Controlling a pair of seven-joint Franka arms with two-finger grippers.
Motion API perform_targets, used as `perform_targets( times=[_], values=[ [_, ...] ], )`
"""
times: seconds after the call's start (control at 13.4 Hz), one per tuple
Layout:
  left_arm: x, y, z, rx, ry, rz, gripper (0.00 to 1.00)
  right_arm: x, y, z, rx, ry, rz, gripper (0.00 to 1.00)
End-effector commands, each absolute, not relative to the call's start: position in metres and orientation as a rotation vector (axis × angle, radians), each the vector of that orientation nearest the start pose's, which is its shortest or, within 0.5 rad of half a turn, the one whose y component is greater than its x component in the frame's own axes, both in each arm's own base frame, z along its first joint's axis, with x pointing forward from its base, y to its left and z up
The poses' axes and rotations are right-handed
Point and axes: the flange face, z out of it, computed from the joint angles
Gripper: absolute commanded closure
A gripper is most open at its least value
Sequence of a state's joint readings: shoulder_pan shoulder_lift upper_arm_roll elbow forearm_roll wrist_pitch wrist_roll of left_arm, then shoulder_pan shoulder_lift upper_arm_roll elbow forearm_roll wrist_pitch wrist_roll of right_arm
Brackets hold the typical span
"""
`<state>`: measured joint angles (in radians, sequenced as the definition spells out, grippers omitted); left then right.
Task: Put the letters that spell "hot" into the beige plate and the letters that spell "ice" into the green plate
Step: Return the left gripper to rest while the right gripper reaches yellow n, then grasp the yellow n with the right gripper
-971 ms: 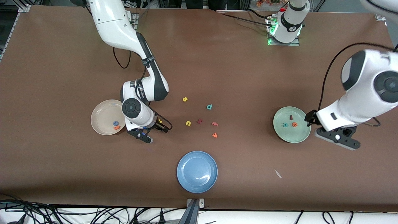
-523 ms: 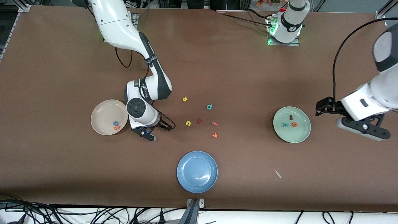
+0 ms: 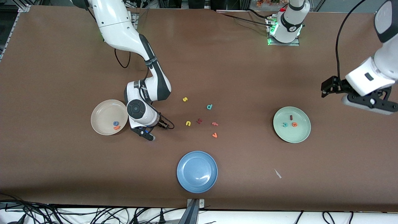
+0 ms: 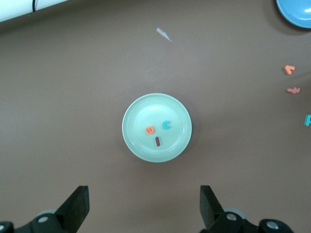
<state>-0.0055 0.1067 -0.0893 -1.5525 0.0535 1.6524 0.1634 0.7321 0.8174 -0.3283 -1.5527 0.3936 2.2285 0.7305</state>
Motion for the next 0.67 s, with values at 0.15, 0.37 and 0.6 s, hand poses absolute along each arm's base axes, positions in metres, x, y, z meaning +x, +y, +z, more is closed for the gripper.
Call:
perform_targets(
  times=[0.15, 0.37, 0.6],
  values=[
    [0.565, -0.049, 0.580, -3.090, 0.398, -0.032, 0.00, 0.620, 0.306, 0.175, -3.021, 0.794, 0.181, 0.70],
    [0.561, -0.040, 0.594, -3.092, 0.383, -0.077, 0.00, 0.620, 0.307, 0.176, -3.018, 0.803, 0.180, 0.93],
    [0.547, -0.041, 0.611, -3.108, 0.384, -0.038, 0.00, 0.626, 0.307, 0.191, -3.015, 0.777, 0.176, 1.00]
  ],
)
